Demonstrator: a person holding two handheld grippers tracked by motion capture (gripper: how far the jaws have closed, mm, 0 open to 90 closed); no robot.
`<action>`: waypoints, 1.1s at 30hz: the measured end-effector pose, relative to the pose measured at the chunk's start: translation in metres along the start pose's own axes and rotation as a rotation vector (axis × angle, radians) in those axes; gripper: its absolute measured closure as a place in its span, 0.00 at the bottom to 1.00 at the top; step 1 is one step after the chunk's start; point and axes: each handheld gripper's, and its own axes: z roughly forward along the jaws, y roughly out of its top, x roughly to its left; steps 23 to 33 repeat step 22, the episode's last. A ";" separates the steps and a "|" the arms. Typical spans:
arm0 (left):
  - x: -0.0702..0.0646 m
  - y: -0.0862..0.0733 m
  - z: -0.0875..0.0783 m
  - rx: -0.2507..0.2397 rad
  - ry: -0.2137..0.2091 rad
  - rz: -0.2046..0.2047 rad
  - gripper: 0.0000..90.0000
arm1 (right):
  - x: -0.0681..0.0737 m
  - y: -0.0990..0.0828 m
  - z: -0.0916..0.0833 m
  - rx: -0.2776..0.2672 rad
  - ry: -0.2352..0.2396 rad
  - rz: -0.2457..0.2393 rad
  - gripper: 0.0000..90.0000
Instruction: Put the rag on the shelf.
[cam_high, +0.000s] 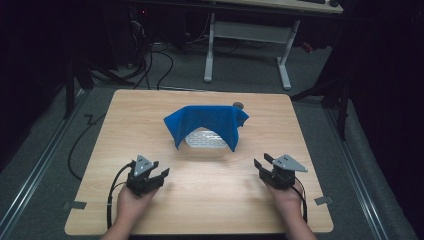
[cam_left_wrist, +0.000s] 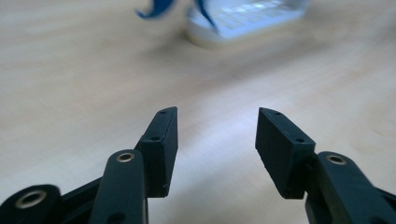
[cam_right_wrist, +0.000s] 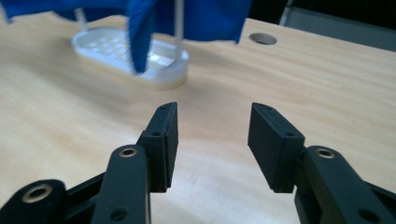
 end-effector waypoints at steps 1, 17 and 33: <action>-0.005 -0.004 -0.002 0.019 -0.016 0.004 0.55 | 0.003 -0.003 -0.003 0.009 0.013 0.002 0.58; -0.031 -0.015 -0.017 0.007 -0.024 0.078 0.51 | 0.025 -0.024 -0.028 0.063 0.013 0.003 0.58; -0.028 -0.015 -0.018 0.003 -0.023 0.064 0.51 | 0.025 -0.024 -0.027 0.067 0.016 0.003 0.56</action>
